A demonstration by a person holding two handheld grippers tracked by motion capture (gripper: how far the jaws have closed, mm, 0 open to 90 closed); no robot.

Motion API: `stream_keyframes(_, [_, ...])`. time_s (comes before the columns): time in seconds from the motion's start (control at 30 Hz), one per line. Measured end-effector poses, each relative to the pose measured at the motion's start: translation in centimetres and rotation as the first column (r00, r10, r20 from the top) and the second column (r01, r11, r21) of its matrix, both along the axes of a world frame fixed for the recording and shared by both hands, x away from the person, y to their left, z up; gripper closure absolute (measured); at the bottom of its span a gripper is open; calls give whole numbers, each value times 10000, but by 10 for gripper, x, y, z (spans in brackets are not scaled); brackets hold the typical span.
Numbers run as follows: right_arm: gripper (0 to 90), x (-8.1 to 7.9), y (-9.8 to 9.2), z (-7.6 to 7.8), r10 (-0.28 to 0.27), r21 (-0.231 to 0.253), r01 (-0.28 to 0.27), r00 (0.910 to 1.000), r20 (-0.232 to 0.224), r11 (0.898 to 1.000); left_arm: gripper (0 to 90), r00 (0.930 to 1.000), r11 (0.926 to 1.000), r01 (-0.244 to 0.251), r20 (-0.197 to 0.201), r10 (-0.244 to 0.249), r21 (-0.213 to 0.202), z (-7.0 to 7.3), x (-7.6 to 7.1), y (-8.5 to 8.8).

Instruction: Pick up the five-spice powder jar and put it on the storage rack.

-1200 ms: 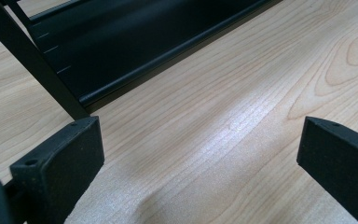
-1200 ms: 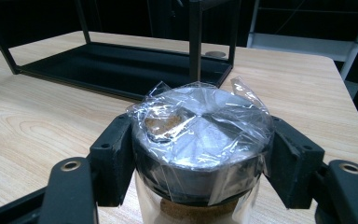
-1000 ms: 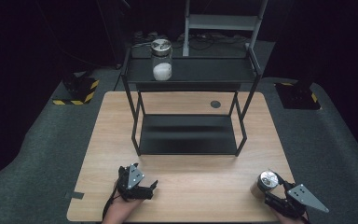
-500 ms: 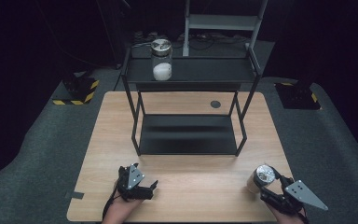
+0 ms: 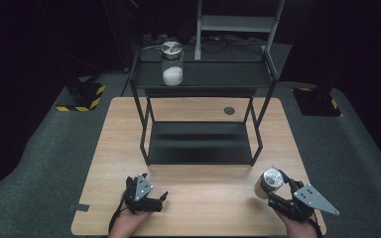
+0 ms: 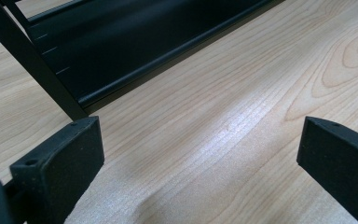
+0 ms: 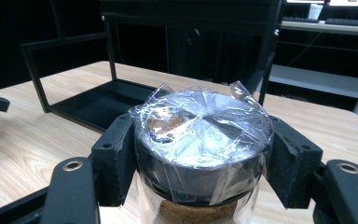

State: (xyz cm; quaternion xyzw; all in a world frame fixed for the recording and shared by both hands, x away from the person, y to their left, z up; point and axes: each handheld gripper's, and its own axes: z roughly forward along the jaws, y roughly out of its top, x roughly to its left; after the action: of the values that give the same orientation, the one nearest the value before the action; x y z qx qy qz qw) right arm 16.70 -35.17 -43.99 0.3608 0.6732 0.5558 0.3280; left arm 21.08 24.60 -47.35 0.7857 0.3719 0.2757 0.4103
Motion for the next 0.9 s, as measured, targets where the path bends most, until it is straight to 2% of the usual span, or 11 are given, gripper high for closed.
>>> stream_keyframes(0.4, [338,15,20,18,319,153,-324,9990,303,9994,9,10000,10000,49,8,-49,-30,0,0,1])
stream_keyframes(0.9, [338,35,38,33,571,396,-584,9978,330,9975,9,10000,9999,84,9,-84,-85,-1,0,2])
